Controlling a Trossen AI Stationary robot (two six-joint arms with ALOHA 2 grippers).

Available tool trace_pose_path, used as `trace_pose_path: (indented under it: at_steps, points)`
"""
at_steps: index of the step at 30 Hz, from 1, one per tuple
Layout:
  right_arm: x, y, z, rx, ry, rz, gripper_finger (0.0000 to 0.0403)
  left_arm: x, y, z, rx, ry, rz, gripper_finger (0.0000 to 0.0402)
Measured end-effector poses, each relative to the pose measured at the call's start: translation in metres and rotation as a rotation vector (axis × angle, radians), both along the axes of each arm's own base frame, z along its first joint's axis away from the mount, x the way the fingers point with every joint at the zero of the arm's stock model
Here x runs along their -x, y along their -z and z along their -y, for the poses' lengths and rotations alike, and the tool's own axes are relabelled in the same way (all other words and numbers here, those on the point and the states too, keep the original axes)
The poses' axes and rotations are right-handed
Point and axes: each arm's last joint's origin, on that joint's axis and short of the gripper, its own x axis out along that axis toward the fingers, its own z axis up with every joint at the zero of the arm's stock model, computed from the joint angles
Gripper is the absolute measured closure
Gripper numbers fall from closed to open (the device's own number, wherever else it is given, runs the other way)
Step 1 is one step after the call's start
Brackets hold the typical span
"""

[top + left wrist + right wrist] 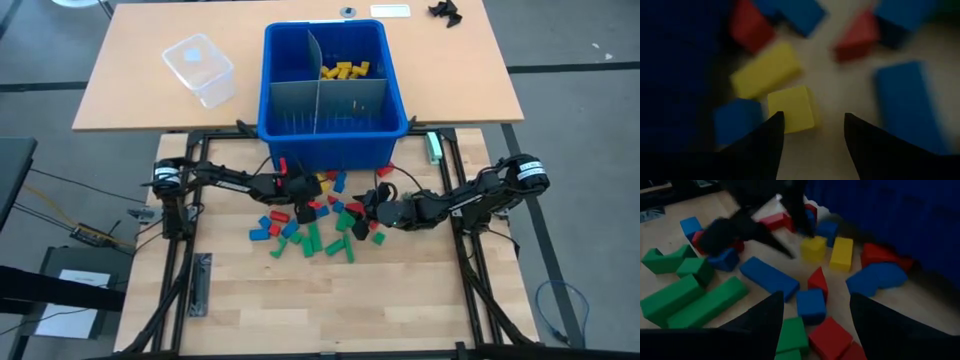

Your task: Sort Items/Unsort Items

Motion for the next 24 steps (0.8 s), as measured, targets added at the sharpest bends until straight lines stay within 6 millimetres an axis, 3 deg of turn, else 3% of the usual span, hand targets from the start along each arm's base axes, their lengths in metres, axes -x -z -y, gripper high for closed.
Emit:
trace_pose_path:
  at_steps: [6,11,18,24]
  points:
    - [-0.001,-0.002,0.0,0.004,-0.004,0.018,0.0174,0.005,-0.02,0.023,0.021,0.065,-0.091,0.019]
    - [-0.001,-0.002,0.0,0.005,-0.004,0.02,0.0174,-0.002,-0.043,0.022,-0.012,0.022,-0.018,0.019]
    - [-0.001,-0.002,0.0,0.001,-0.011,0.02,0.0174,0.008,-0.029,-0.004,0.166,-0.041,-0.011,0.019]
    - [-0.001,-0.002,-0.002,0.001,-0.019,0.019,0.0174,0.014,-0.016,-0.004,0.286,-0.03,0.032,0.019]
